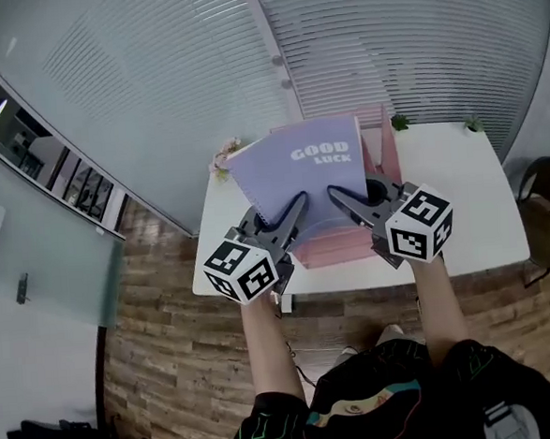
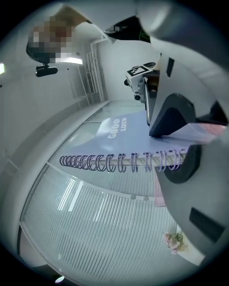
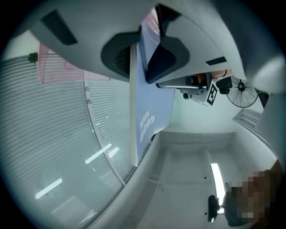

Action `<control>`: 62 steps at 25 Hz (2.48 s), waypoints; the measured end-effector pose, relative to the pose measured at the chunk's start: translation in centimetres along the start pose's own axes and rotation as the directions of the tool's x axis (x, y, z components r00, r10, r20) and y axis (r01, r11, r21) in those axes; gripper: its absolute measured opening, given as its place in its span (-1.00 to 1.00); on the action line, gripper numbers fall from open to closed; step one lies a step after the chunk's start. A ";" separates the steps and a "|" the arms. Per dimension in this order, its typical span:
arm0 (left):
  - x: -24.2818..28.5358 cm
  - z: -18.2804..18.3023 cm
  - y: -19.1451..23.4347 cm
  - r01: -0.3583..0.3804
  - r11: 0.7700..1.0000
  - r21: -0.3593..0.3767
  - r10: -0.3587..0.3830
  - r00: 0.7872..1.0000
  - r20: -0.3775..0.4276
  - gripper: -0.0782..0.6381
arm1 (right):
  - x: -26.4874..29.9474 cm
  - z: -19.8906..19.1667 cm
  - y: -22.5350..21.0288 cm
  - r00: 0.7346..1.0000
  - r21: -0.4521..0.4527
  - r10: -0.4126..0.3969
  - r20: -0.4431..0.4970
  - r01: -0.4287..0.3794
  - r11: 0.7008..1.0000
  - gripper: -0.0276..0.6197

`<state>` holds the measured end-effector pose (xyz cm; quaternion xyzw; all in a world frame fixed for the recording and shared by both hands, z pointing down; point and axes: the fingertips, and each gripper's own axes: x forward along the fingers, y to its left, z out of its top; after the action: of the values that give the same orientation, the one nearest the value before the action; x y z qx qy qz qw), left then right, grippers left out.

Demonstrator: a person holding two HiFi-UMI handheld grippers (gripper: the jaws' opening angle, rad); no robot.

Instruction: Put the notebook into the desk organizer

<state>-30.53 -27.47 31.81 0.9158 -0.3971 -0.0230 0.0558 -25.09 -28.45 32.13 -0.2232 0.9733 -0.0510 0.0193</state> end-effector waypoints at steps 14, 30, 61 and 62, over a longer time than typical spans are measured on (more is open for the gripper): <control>1.5 -3.2 1.9 -0.117 0.957 0.265 0.180 0.957 -0.228 -0.12 | 0.5 -1.7 -2.2 0.993 0.144 -0.080 -0.084 0.091 0.985 -0.77; -3.0 -3.0 4.4 -0.258 0.944 0.204 0.275 0.960 -0.057 0.12 | 1.5 -5.4 -6.1 0.899 0.063 -0.277 -0.340 0.316 0.947 -0.73; -3.0 -2.4 2.8 -0.181 0.972 0.148 0.175 0.983 0.049 0.03 | 4.9 -7.4 -9.4 0.529 -0.561 -0.609 -0.591 0.274 0.781 -0.21; -2.9 -2.3 2.8 -0.178 0.973 0.146 0.171 0.984 0.054 0.03 | 4.8 -7.4 -9.5 0.523 -0.571 -0.616 -0.589 0.271 0.775 -0.15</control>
<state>-34.31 -27.03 34.45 0.8782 -0.4778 -0.0068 -0.0198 -25.72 -38.39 40.41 -0.4268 0.7847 0.0636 -0.4450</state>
